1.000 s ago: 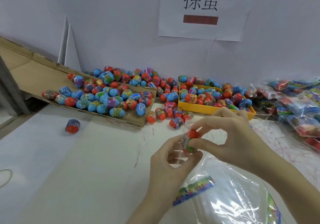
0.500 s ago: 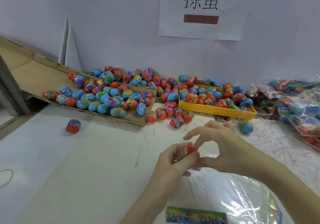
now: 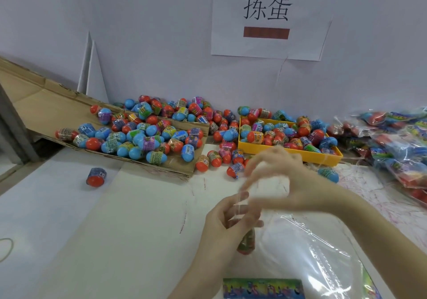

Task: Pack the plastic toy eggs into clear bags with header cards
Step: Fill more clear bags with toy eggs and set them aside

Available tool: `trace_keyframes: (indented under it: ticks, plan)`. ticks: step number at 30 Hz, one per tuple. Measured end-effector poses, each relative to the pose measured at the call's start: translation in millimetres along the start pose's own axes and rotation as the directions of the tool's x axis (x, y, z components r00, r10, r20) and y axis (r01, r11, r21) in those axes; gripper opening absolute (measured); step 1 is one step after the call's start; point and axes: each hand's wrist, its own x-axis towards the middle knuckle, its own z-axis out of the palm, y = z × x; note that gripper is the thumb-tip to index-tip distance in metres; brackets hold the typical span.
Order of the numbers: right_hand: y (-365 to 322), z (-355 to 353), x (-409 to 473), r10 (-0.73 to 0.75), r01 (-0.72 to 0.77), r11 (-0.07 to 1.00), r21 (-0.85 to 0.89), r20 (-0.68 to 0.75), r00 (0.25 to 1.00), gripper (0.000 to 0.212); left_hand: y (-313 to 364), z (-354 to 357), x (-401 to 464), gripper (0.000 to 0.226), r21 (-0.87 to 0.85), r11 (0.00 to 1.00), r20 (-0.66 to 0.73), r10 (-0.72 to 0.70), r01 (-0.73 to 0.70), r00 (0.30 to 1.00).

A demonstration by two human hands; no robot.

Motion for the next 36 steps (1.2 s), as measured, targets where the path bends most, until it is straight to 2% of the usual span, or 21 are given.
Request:
trace_keyframes:
  ticks: [1,2,3,4,5,6,8,14,16,18,19,21,24,27,30,33,36]
  plan:
    - [2,-5,12,0.062,-0.033,0.982,0.188,-0.15,0.987,0.015,0,0,1,0.033,-0.006,1.0,-0.002,-0.009,0.009,1.0]
    - [8,-7,25,0.146,-0.073,0.961,0.266,-0.262,0.954,0.009,0,0,1,0.03,-0.008,1.0,0.002,-0.018,0.018,1.0]
    - [14,-7,39,0.188,-0.145,0.977,0.156,-0.308,0.933,0.011,0,0,1,0.029,-0.006,1.0,0.005,-0.024,0.024,1.0]
    - [21,-5,50,0.214,-0.248,0.963,-0.106,-0.256,0.943,0.02,-1,-1,1,0.028,-0.004,1.0,0.007,-0.026,0.026,1.0]
    - [31,0,57,0.273,-0.307,0.891,-0.333,-0.147,0.951,0.031,-1,-1,0,0.028,-0.003,1.0,0.009,-0.025,0.025,1.0]
    - [41,5,61,0.326,-0.307,0.831,-0.463,-0.04,0.944,0.04,-1,-1,1,0.027,0.0,1.0,0.011,-0.025,0.025,1.0]
    - [53,14,62,0.33,-0.246,0.801,-0.546,0.059,0.942,0.046,-2,-2,1,0.025,0.002,1.0,0.01,-0.03,0.03,1.0]
    - [67,28,55,0.198,-0.218,0.806,-0.551,-0.098,0.975,0.034,-2,-1,1,0.021,-0.019,0.999,-0.015,-0.046,0.046,0.999]
    - [69,24,47,0.199,-0.263,0.869,-0.42,-0.191,0.961,0.036,-1,-1,1,0.023,-0.027,0.999,-0.013,-0.043,0.042,0.999]
    - [59,12,38,0.246,-0.264,0.964,-0.026,-0.291,0.925,0.033,0,-2,0,0.025,-0.033,0.999,-0.014,-0.033,0.033,0.999]
    - [50,6,32,0.277,-0.228,0.956,0.182,-0.315,0.908,0.03,0,-2,0,0.024,-0.033,0.999,-0.018,-0.029,0.029,0.999]
    - [33,-4,19,0.318,-0.145,0.885,0.443,-0.345,0.883,0.033,0,-1,0,0.022,-0.012,1.0,-0.027,-0.025,0.024,0.999]
    - [12,-13,-2,0.289,-0.013,0.822,0.57,-0.396,0.872,0.042,0,0,0,0.021,0.027,1.0,-0.04,-0.009,0.01,0.999]
    - [-4,-13,-14,0.252,0.052,0.795,0.605,-0.408,0.877,0.039,0,1,0,0.018,0.049,0.998,-0.057,0.031,-0.028,0.998]
    - [-15,-10,-19,0.223,0.044,0.87,0.491,-0.471,0.854,0.036,-1,2,0,0.016,0.077,0.995,-0.057,0.063,-0.059,0.996]
    - [-25,-10,-26,0.072,0.041,0.982,0.182,-0.571,0.818,0.036,-1,3,1,0.017,0.095,0.992,-0.054,0.088,-0.082,0.995]
    - [-31,-5,-28,-0.094,0.013,0.986,-0.169,-0.48,0.872,0.033,-2,3,1,0.017,0.091,0.992,-0.047,0.089,-0.084,0.995]
